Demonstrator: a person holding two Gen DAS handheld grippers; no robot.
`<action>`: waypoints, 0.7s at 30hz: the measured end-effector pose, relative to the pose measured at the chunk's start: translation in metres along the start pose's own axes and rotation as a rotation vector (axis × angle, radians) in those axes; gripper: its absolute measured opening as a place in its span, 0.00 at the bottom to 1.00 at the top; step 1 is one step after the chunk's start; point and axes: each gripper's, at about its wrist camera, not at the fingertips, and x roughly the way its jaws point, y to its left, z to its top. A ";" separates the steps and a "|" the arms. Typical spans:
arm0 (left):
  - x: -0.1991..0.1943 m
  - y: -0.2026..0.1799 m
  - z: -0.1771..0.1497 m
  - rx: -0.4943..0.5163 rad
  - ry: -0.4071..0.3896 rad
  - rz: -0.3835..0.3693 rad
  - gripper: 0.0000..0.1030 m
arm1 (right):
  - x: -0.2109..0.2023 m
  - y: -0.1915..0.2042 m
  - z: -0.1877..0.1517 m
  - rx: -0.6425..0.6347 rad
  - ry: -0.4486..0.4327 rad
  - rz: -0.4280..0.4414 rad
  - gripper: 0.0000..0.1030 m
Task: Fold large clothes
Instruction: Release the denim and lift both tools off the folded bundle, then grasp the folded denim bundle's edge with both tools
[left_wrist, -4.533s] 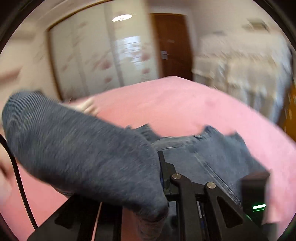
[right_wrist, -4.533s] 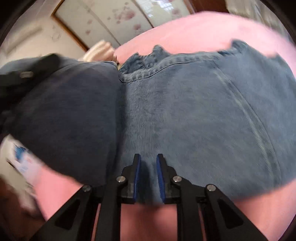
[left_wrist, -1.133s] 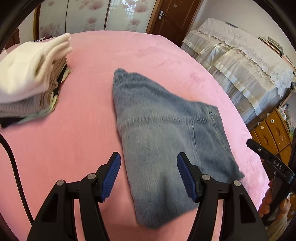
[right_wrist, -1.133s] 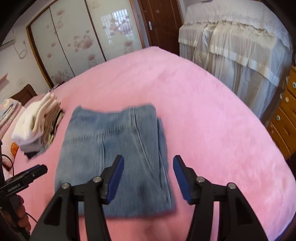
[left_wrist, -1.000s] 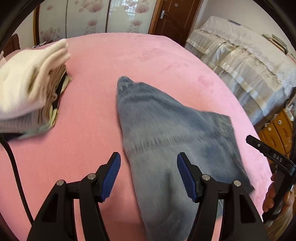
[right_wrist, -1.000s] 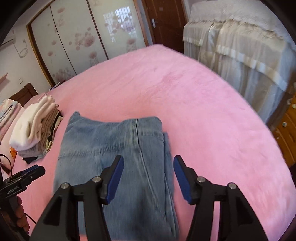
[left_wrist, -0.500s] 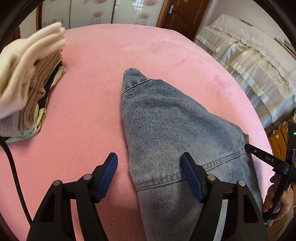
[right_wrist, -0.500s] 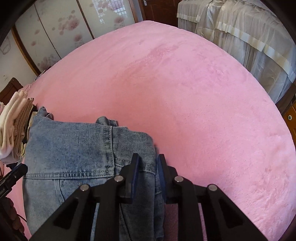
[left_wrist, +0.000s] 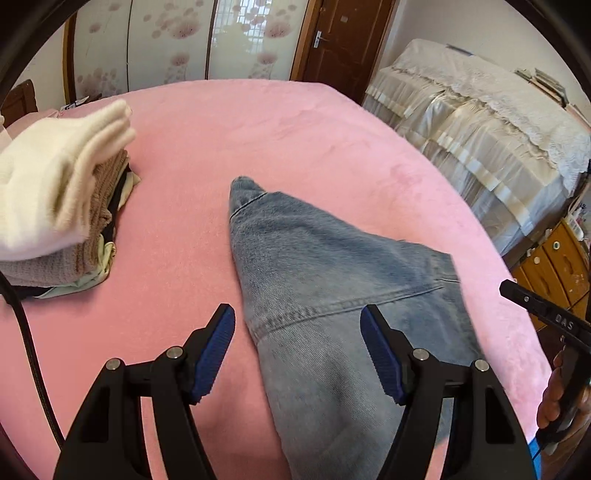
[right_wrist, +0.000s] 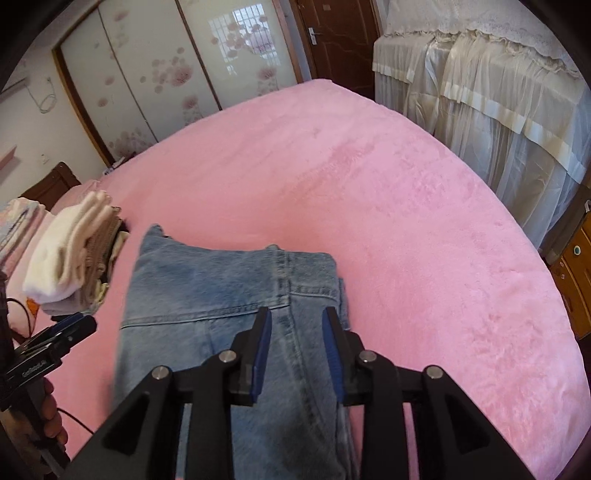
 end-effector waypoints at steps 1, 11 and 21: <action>-0.008 -0.002 0.000 0.003 -0.009 -0.006 0.67 | -0.009 0.003 -0.001 -0.007 -0.015 0.002 0.33; -0.071 -0.024 -0.012 0.069 0.002 -0.057 0.68 | -0.085 0.042 -0.007 -0.156 -0.156 -0.007 0.63; -0.070 -0.022 -0.035 0.066 0.091 -0.107 0.68 | -0.080 0.054 -0.028 -0.311 -0.052 -0.046 0.65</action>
